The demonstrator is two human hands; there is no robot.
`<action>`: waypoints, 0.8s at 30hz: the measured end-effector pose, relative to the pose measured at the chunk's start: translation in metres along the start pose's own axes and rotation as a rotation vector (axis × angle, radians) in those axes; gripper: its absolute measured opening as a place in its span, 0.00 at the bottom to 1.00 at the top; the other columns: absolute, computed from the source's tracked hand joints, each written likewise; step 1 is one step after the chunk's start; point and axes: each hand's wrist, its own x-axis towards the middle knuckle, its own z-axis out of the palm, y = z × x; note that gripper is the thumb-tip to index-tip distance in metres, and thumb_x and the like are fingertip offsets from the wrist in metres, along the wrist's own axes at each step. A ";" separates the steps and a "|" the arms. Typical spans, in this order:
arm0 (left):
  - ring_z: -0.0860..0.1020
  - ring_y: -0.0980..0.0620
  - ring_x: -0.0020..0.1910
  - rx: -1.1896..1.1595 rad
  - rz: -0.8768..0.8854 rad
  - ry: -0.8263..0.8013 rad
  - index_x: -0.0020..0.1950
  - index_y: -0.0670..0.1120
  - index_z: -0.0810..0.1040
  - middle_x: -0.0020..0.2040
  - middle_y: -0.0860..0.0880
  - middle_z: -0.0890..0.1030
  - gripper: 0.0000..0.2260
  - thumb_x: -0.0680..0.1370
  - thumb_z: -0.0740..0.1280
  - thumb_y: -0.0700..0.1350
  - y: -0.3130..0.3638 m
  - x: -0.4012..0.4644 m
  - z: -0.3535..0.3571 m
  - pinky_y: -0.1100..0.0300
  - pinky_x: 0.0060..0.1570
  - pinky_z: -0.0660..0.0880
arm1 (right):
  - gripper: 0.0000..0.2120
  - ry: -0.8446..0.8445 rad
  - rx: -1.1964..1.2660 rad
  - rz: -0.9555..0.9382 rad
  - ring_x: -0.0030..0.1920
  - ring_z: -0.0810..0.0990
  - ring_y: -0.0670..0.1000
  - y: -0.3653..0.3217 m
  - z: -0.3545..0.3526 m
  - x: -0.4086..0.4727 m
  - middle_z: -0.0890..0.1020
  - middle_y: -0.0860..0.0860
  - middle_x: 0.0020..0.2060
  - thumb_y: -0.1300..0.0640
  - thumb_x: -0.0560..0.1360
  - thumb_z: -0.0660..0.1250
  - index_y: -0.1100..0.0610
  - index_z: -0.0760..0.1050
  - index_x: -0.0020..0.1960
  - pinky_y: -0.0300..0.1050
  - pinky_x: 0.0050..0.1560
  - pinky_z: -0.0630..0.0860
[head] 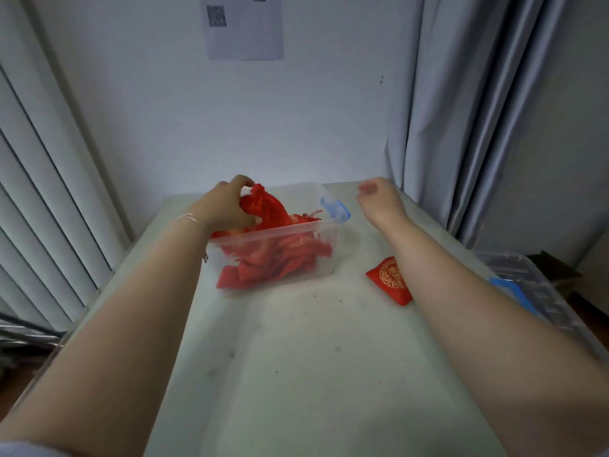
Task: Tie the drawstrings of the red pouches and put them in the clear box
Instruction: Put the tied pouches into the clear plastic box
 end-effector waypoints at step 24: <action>0.78 0.55 0.40 -0.125 0.226 -0.005 0.41 0.54 0.80 0.37 0.55 0.80 0.05 0.75 0.67 0.51 0.014 -0.023 0.039 0.61 0.38 0.71 | 0.30 -0.260 0.275 -0.089 0.61 0.75 0.52 -0.072 0.011 -0.014 0.73 0.57 0.64 0.46 0.74 0.68 0.58 0.64 0.71 0.46 0.63 0.72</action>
